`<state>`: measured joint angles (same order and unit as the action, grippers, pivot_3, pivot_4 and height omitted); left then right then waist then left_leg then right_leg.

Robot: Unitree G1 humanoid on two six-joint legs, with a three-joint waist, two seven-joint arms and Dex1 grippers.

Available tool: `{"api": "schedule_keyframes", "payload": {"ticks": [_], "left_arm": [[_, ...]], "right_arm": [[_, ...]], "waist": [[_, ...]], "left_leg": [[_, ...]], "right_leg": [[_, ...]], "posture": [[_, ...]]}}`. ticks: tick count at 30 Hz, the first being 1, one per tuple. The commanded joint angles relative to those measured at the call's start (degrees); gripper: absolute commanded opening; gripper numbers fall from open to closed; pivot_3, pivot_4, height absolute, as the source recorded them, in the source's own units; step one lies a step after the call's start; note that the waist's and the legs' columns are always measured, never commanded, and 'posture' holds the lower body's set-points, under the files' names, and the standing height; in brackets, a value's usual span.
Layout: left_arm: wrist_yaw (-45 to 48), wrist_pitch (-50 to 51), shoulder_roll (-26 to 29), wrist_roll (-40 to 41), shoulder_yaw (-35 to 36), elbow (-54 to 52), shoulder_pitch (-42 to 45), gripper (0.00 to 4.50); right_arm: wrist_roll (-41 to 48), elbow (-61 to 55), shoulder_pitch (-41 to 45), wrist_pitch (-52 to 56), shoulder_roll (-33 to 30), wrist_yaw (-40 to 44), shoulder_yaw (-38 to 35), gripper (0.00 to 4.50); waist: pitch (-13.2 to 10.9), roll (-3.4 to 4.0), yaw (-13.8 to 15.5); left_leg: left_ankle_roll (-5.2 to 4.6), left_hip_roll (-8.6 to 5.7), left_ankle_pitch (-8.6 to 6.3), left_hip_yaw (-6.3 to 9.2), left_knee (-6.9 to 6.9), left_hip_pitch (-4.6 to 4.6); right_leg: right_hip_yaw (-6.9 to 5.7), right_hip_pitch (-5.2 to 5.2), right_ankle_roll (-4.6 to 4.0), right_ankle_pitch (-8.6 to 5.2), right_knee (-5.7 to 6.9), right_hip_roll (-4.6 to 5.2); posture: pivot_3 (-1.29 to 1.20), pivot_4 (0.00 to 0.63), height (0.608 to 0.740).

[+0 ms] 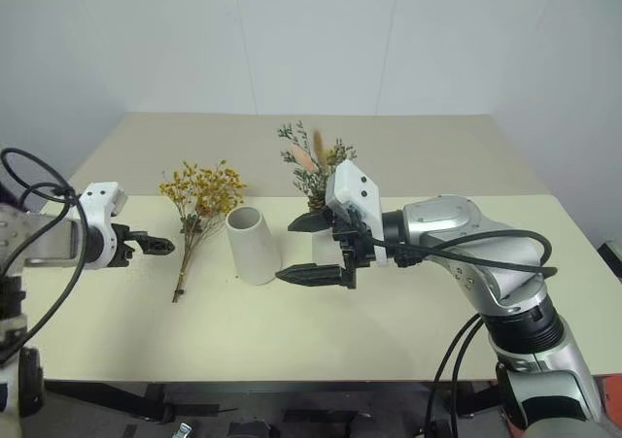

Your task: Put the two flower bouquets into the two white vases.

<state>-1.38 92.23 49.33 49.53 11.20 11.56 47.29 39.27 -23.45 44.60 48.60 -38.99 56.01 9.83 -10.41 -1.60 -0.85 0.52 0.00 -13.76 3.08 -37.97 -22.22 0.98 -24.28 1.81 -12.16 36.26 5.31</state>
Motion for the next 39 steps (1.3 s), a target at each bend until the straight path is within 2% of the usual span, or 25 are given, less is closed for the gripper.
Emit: {"api": "schedule_keyframes", "payload": {"ticks": [1, 5, 7, 16, 19, 27, 30, 39], "left_arm": [[-1.15, 0.27, 0.49, 2.75, -5.76, 5.63, 5.54, 4.50], [-0.15, 0.27, 1.22, 7.64, -11.00, 9.26, 9.38, 4.50], [-1.53, 0.27, 0.97, 7.54, -12.61, 10.28, 9.99, 4.50], [-2.99, 0.27, -5.33, -0.07, -11.87, 18.54, 11.16, 4.50], [-2.72, 0.24, -7.69, -5.05, -10.97, 19.01, 11.31, 3.96], [1.73, -1.12, -13.46, -14.39, -9.55, 21.28, 14.32, 3.96], [2.86, -2.75, -14.87, -17.70, -8.88, 23.63, 14.58, 3.37], [7.49, -3.95, -16.08, -24.27, -9.11, 23.10, 15.24, 0.59]], "right_arm": [[-0.22, -2.12, -0.07, -1.58, 0.38, -0.68, -1.64, 4.48], [-0.20, -2.58, -0.60, -1.25, 1.01, -1.87, -2.06, 4.48], [-0.30, -2.92, -0.88, -1.17, 1.15, -2.54, -2.09, 4.48], [0.34, -3.66, -2.36, -0.82, 0.84, -4.16, -3.43, 4.48], [0.31, -3.80, -2.41, -0.65, 0.99, -4.44, -3.55, 4.50], [0.64, -4.04, -2.73, -0.45, 1.16, -5.23, -3.94, 4.50], [0.91, -4.21, -2.88, -0.36, 1.07, -5.46, -3.99, 4.50], [1.62, -4.88, -3.28, 0.55, 0.66, -6.36, -4.57, 4.50]], "waist": [[0.00, 0.00, -0.01], [0.00, 0.00, -0.17], [0.00, 0.00, -0.37], [0.00, -0.02, -0.22], [0.00, -0.02, -0.16], [0.01, -0.04, -0.09], [0.01, -0.03, -0.08], [0.02, -0.04, 0.04]], "left_leg": [[0.00, -0.01, 0.00, 0.00, 0.00, 0.00], [0.00, -0.01, 0.00, 0.00, 0.00, -0.03], [0.00, -0.01, 0.00, 0.00, 0.00, -0.04], [0.02, -0.04, 0.01, -0.01, 0.00, -0.04], [0.02, -0.04, 0.01, -0.01, 0.00, -0.04], [0.03, -0.06, 0.02, -0.01, 0.00, -0.02], [0.03, -0.06, 0.02, -0.02, 0.00, -0.02], [0.04, -0.08, 0.03, -0.01, 0.00, -0.01]], "right_leg": [[0.00, 0.00, 0.00, 0.00, 0.01, 0.01], [0.01, -0.04, 0.00, 0.00, 0.01, 0.00], [0.01, -0.05, 0.00, 0.00, 0.02, 0.00], [0.02, -0.04, 0.01, 0.00, 0.02, 0.01], [0.02, -0.04, 0.01, 0.00, 0.02, 0.01], [0.01, 0.00, 0.01, 0.00, 0.03, 0.03], [0.01, 0.00, 0.01, 0.00, 0.01, 0.02], [0.00, 0.02, 0.02, 0.01, 0.04, 0.06]], "posture": [[0.00, 0.150, 0.740], [0.00, 0.150, 0.740], [0.00, 0.150, 0.740], [0.00, 0.150, 0.740], [0.00, 0.150, 0.740], [0.00, 0.150, 0.740], [0.00, 0.150, 0.740], [0.00, 0.150, 0.740]]}}
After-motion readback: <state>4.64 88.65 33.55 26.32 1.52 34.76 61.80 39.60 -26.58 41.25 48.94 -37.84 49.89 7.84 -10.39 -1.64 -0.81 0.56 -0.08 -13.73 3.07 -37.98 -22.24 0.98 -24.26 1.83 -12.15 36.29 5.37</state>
